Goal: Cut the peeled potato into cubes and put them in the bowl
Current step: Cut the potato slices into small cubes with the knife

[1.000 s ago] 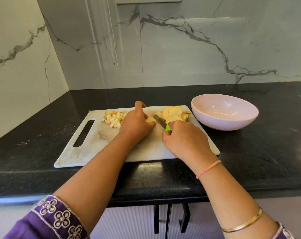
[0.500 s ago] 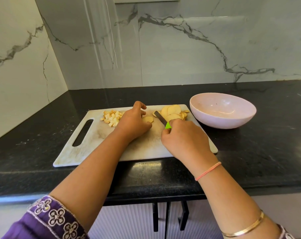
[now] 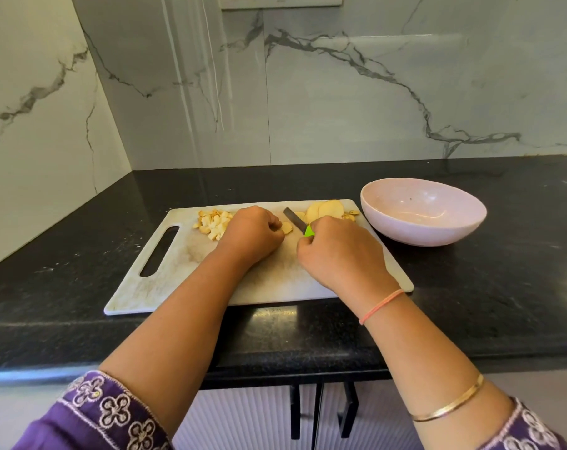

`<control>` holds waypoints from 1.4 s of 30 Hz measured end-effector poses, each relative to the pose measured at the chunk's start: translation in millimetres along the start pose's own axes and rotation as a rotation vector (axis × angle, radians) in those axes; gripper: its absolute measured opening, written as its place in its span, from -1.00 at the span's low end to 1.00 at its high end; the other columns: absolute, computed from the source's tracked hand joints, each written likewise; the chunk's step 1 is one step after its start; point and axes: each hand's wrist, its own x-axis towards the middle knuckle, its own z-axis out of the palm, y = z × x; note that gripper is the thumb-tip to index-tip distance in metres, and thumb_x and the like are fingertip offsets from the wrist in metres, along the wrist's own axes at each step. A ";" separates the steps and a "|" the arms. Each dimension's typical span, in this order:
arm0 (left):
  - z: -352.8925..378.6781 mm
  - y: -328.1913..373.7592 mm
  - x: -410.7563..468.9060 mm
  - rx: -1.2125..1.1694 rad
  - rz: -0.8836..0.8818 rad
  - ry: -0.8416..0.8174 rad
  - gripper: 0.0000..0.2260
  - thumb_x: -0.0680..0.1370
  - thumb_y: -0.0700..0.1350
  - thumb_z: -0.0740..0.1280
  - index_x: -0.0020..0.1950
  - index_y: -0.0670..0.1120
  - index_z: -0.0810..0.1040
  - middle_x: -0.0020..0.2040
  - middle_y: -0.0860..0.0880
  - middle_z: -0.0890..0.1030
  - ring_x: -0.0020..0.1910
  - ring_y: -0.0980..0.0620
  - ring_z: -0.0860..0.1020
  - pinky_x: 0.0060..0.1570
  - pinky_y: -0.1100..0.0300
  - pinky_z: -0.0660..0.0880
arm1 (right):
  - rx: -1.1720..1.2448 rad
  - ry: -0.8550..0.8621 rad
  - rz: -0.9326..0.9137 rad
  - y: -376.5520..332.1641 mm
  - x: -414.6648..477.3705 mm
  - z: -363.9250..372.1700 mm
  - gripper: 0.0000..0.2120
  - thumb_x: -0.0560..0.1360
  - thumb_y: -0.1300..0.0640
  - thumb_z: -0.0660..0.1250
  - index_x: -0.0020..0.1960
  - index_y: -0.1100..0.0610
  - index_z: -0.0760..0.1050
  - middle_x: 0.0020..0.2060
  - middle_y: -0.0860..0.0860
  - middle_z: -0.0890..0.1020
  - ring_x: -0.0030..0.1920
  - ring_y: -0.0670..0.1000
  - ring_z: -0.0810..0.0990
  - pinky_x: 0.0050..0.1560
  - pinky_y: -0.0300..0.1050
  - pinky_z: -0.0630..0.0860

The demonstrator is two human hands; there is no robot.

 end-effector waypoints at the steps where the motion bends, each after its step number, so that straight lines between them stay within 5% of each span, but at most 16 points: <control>1: 1.0 0.5 -0.2 0.003 -0.002 -0.002 -0.81 0.53 -0.15 0.31 0.06 -0.11 0.68 0.02 -0.07 0.67 0.00 -0.01 0.59 0.08 0.16 0.52 | -0.014 -0.020 -0.002 -1.8 1.9 -0.7 -0.75 0.56 0.06 0.14 -0.29 0.08 0.30 -0.39 -0.03 0.34 -0.25 0.07 0.40 -0.42 -0.20 0.16; 5: 3.7 2.0 2.4 0.016 -0.014 -0.008 -0.84 0.51 -0.15 0.32 -0.12 -0.13 0.70 -0.06 -0.14 0.67 -0.05 -0.07 0.61 -0.02 0.07 0.56 | -0.091 -0.060 -0.035 -10.8 6.4 -7.7 -0.86 0.54 0.10 0.17 -0.18 0.07 0.29 -0.39 -0.03 0.30 -0.24 0.07 0.37 -0.42 -0.22 0.15; 9: 4.9 2.5 4.4 0.037 -0.022 -0.016 -0.83 0.52 -0.12 0.32 -0.11 -0.13 0.70 -0.08 -0.12 0.68 -0.17 -0.06 0.61 -0.17 0.13 0.54 | -0.166 -0.063 -0.088 -15.5 0.6 -15.6 -0.74 0.55 0.12 0.16 -0.30 0.11 0.22 -0.39 0.00 0.33 -0.36 0.00 0.34 -0.45 -0.22 0.17; 17: 3.7 0.1 -0.7 0.023 -0.022 -0.006 -0.80 0.55 -0.14 0.29 0.04 -0.17 0.68 -0.05 -0.09 0.64 -0.03 -0.05 0.60 -0.03 0.18 0.50 | -0.198 -0.075 -0.117 -12.0 -37.7 -27.3 -0.70 0.55 0.06 0.15 -0.33 0.04 0.19 -0.39 -0.04 0.32 -0.41 -0.05 0.28 -0.44 -0.18 0.15; 21: 0.8 -8.8 -5.6 -0.063 -0.021 0.007 -0.68 0.52 -0.14 0.32 0.28 -0.07 0.53 0.15 -0.02 0.61 0.05 0.07 0.54 0.00 0.31 0.39 | -0.136 -0.046 -0.083 -8.9 -33.7 -34.7 -0.69 0.55 0.07 0.15 -0.35 0.04 0.20 -0.39 -0.04 0.33 -0.42 -0.09 0.27 -0.46 -0.19 0.15; 28: 5.0 -6.1 -6.7 -0.230 -0.048 0.041 -0.55 0.50 -0.17 0.36 0.33 -0.04 0.27 0.09 -0.03 0.59 -0.03 0.07 0.54 -0.07 0.28 0.43 | -0.097 -0.068 -0.038 -14.4 -6.4 -14.1 -0.92 0.55 0.10 0.15 -0.12 0.05 0.35 -0.30 0.01 0.37 -0.22 0.07 0.37 -0.35 -0.19 0.21; 32: 3.1 -4.7 -1.8 -0.222 -0.036 0.070 -0.56 0.50 -0.15 0.37 0.29 -0.04 0.25 0.06 -0.02 0.60 -0.07 0.07 0.55 -0.10 0.27 0.43 | -0.125 -0.057 -0.066 -17.9 -1.7 -8.8 -0.86 0.57 0.11 0.15 0.00 0.11 0.47 -0.32 0.00 0.38 -0.22 0.06 0.40 -0.30 -0.17 0.27; 36: 3.1 -4.6 0.5 -0.185 -0.049 0.065 -0.58 0.51 -0.13 0.39 0.26 -0.03 0.25 0.08 -0.01 0.60 -0.08 0.08 0.54 -0.10 0.28 0.42 | -0.148 -0.038 -0.116 -19.2 -6.2 -10.2 -0.90 0.56 0.11 0.16 -0.13 0.08 0.34 -0.39 -0.02 0.30 -0.25 0.05 0.38 -0.36 -0.18 0.25; 42: 2.9 -4.9 0.3 -0.157 -0.075 0.052 -0.58 0.51 -0.15 0.39 0.26 -0.05 0.26 0.13 -0.04 0.60 -0.04 0.08 0.53 -0.03 0.29 0.43 | -0.181 -0.049 -0.148 -17.1 -18.0 -17.5 -0.67 0.55 0.10 0.17 -0.36 0.06 0.16 -0.41 -0.02 0.31 -0.40 -0.01 0.27 -0.46 -0.21 0.13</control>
